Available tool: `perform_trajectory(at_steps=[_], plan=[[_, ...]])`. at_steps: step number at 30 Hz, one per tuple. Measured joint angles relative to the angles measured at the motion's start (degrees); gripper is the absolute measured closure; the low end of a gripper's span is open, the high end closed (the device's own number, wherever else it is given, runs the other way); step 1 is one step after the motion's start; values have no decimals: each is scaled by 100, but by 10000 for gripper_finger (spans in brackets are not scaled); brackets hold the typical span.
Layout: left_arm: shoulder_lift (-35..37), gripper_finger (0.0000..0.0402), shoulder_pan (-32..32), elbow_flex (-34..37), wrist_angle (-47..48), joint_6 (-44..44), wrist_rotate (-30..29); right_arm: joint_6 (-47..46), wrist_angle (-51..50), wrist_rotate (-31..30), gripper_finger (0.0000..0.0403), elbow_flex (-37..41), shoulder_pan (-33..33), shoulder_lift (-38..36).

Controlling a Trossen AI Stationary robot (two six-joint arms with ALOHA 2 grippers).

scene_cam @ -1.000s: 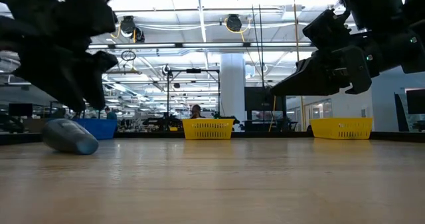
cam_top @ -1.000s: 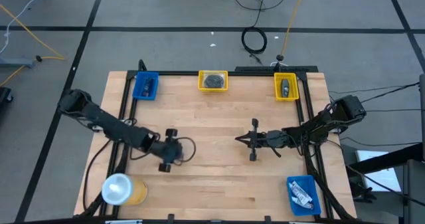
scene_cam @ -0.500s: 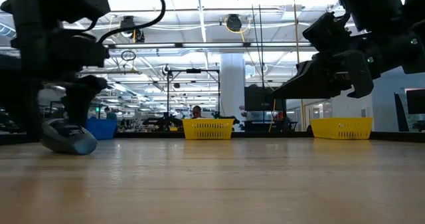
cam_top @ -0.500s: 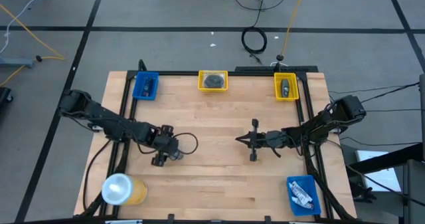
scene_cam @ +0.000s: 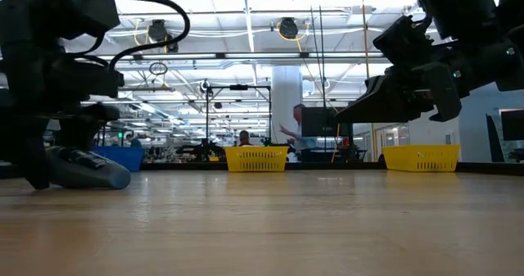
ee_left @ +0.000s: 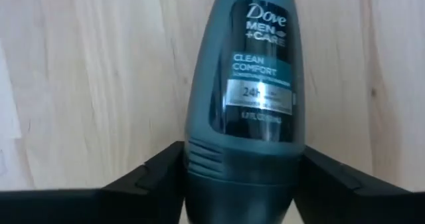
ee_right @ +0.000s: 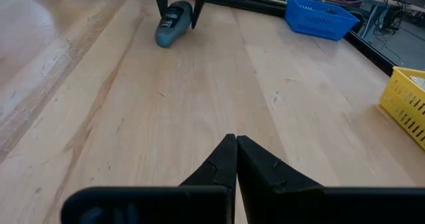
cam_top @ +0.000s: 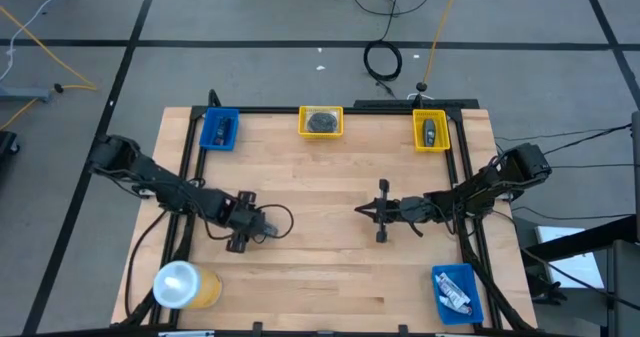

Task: Pick & Place Travel size toiletries
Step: Put the deodorant into the right yellow bin

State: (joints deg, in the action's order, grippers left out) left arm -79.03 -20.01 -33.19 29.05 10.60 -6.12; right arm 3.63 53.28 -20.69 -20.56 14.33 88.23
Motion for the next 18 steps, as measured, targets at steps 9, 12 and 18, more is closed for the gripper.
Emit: perform_trajectory(at_steps=[9, 12, 18], plan=[[-106, 214, 78, 13, -2533, 259, -852, -7, 155, 711, 367, -1, 2, 2], [-414, 212, 206, 6, -3484, 134, -941, -8, 231, 1015, 333, -26, 4, 4], [-1708, 197, 496, -599, -4103, -310, -897, -145, 262, 1348, 242, -194, 11, 4]])
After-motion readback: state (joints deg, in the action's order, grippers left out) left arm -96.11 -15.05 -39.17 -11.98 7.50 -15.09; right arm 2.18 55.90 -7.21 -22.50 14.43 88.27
